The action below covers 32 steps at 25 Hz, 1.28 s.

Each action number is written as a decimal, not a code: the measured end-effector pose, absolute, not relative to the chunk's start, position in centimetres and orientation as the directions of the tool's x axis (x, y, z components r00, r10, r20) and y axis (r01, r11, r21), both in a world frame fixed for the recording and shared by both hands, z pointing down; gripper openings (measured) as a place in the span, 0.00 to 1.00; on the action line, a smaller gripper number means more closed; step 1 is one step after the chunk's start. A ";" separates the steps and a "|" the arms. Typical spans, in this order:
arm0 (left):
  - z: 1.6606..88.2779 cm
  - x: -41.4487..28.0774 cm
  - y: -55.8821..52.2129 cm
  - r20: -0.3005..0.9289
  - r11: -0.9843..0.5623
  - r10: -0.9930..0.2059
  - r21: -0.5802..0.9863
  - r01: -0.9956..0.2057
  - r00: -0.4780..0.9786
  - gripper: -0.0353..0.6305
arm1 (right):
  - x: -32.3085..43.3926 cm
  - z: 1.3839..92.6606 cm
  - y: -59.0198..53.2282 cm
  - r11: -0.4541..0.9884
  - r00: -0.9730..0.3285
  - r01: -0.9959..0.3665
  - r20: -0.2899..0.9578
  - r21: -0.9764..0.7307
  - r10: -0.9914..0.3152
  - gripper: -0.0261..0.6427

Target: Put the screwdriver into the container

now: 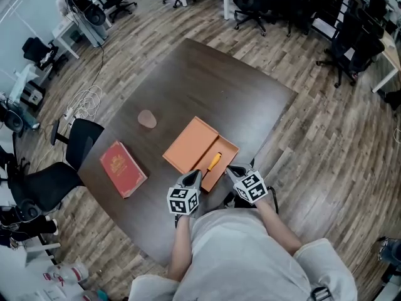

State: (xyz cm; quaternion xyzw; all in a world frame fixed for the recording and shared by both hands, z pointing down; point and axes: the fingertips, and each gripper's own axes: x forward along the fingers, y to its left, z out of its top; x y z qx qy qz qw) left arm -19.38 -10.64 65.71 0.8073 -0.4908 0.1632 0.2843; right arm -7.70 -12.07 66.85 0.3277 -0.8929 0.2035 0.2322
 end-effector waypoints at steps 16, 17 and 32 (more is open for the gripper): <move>66.1 -19.4 -10.3 0.542 -0.337 -0.697 0.331 -0.881 0.470 0.14 | -7.8 67.9 -12.0 0.693 -0.657 -0.692 0.574 -0.204 -0.488 0.04; 66.2 -19.4 -10.3 0.542 -0.337 -0.696 0.331 -0.881 0.470 0.14 | -7.8 67.9 -12.0 0.693 -0.659 -0.691 0.572 -0.205 -0.488 0.04; 65.8 -20.0 -10.5 0.531 -0.327 -0.713 0.327 -0.887 0.459 0.14 | -8.4 68.3 -11.2 0.714 -0.672 -0.668 0.581 -0.207 -0.460 0.04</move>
